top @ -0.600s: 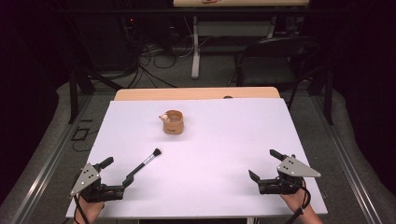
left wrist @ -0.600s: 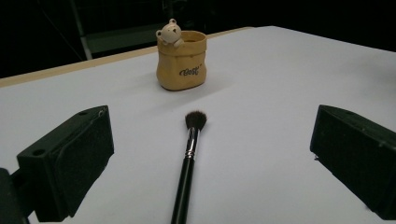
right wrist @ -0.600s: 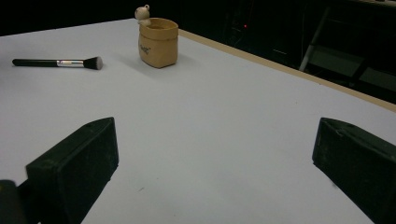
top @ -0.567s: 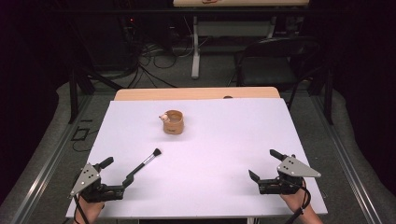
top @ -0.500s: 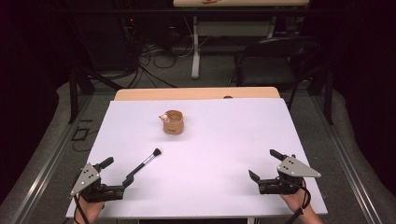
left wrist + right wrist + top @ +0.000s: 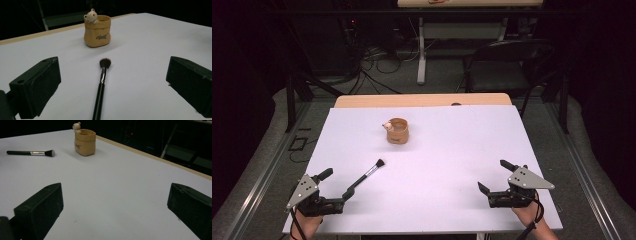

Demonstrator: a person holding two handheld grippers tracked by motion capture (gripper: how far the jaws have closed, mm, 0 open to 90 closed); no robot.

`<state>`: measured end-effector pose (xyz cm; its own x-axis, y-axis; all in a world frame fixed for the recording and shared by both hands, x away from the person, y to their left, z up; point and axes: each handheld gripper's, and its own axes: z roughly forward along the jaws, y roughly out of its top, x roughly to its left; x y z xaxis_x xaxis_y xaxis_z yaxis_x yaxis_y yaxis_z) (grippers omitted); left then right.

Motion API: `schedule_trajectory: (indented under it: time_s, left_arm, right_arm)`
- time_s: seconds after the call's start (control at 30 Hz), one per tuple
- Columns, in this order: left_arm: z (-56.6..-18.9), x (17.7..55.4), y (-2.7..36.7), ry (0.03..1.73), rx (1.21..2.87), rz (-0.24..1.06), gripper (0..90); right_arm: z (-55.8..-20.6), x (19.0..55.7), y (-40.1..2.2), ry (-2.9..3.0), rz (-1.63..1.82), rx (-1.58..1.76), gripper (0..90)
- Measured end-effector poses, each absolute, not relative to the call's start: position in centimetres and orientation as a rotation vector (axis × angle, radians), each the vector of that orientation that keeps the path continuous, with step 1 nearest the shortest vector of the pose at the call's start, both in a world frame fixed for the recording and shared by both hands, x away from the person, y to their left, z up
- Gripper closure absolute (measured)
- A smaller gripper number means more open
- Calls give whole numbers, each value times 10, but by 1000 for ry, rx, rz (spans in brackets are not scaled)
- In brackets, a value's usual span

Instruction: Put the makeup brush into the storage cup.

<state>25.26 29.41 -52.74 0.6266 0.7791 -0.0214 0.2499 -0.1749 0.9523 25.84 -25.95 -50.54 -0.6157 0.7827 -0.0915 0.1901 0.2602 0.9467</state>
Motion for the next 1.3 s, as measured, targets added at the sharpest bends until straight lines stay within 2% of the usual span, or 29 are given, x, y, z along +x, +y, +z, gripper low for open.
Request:
schedule_trajectory:
  time_s: [0.8,1.3]
  left_arm:
    - [-522,280,285,860,1820,578,0]
    - [-519,303,276,886,1891,527,0]
  right_arm:
    - [-506,261,-257,1991,1355,864,0]
    - [-506,261,-257,1992,1345,860,0]
